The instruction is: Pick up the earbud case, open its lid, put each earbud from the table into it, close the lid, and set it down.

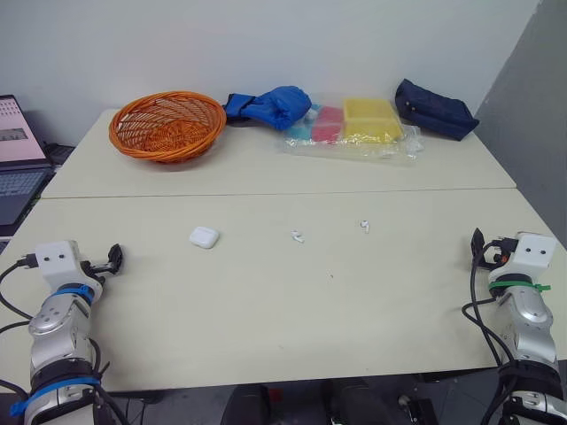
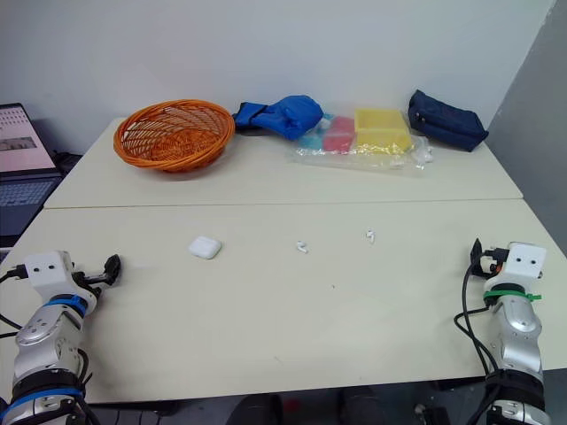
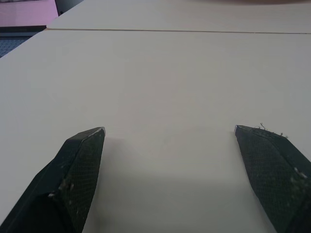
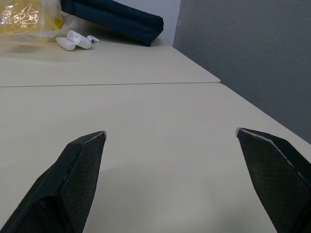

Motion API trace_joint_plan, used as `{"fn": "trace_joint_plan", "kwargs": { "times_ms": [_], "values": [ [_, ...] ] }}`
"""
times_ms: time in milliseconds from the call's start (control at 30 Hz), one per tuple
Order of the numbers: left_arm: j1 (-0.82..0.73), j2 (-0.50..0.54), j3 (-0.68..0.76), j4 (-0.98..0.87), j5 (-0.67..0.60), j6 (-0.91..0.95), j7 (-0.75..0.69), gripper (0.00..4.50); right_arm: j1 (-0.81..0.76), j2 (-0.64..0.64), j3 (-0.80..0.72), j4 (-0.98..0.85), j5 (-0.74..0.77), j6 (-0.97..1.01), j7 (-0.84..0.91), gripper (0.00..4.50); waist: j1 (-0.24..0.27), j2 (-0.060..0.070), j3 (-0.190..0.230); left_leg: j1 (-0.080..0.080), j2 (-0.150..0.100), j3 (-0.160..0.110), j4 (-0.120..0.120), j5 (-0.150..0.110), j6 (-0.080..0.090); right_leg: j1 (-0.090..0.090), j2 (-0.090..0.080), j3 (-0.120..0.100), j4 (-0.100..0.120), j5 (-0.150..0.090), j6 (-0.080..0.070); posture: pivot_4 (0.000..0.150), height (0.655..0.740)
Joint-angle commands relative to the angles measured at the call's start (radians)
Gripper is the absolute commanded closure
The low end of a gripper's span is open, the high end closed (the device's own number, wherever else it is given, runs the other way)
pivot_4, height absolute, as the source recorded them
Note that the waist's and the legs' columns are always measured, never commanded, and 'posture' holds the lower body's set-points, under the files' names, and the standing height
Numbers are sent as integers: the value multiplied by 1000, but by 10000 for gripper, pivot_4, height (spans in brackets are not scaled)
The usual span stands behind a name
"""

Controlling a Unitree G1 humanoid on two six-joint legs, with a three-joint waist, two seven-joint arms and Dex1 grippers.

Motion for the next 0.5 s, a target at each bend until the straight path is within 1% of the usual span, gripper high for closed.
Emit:
{"fn": "trace_joint_plan", "kwargs": {
  "times_ms": [33, 133, 267, 433, 500],
  "values": [
    [3, 9, -13, -43, -6, 7, -37, 306, -9, -12, -6, -58, 1, -14, -4, 0, 0, 0, 0, 0, 0, 0, 0, 0, 0, 0, 0, 0, 0, 0, 0, 1500, 7400],
    [10, 16, -19, -69, 1, 3, -49, 306, -25, -17, -5, -53, 4, -19, 4, 0, 1, 0, 0, 0, 0, 0, 0, 0, 0, 0, 0, 0, 0, 0, 0, 1500, 7400],
    [31, -1, -20, -105, -8, 16, -49, 306, -30, -14, -8, -43, 4, -17, -1, 0, -1, 0, 0, 0, 0, 0, 0, 0, 0, 0, 0, 0, 0, 0, 0, 1500, 7400],
    [74, -2, -7, -226, -41, 52, -83, 306, -47, -13, 13, -54, 7, -11, 28, 0, 0, 0, 0, -1, 1, 0, 0, 0, 0, 0, 0, 0, 0, 0, 0, 1500, 7400],
    [113, 3, -8, -300, -61, 86, -117, 306, -66, -15, 20, -50, 20, 3, 49, 0, -2, 0, 0, 0, 1, 0, 0, 0, 0, 0, 0, 0, 0, 0, 0, 1500, 7400]
  ]
}}
